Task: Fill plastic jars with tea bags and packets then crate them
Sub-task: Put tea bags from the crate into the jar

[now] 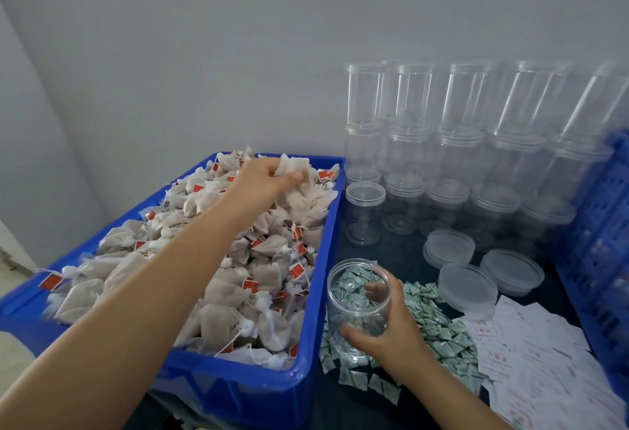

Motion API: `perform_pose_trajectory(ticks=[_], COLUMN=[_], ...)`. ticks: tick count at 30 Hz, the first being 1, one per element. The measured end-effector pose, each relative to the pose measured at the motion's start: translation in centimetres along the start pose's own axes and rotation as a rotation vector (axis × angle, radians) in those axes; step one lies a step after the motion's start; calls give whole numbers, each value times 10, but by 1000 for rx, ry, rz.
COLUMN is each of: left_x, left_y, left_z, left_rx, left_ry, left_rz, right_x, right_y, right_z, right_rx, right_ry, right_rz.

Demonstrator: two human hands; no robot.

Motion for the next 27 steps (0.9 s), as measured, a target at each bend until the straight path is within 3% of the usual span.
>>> perform_pose_trajectory(ticks=[7,15,21,27], left_x=[26,50,61,69], left_y=[-59,-96,-108,-118], left_z=[-14,-6,7,4], left_rx=[25,6,-220,-649], left_ry=[-11,-45,-26,-255], left_rz=[258,371,398,469], right_x=[1,2,1,1], right_y=[-1,-1,-3,-4], right_z=[-1,0,1,-3], right_rx=[-4,-40,-58,-77], right_ry=[-6,14,38,39], right_rz=[-19,-42,-54,-52])
Point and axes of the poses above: each hand's wrist, its own x-axis away from the middle knuckle, its own y-axis out of the back of the hand, z = x × y, the point moved 2 cm from there along -x, towards the middle knuckle, and after that the axes turned 8 degrees about y, right-handed, at the moved point
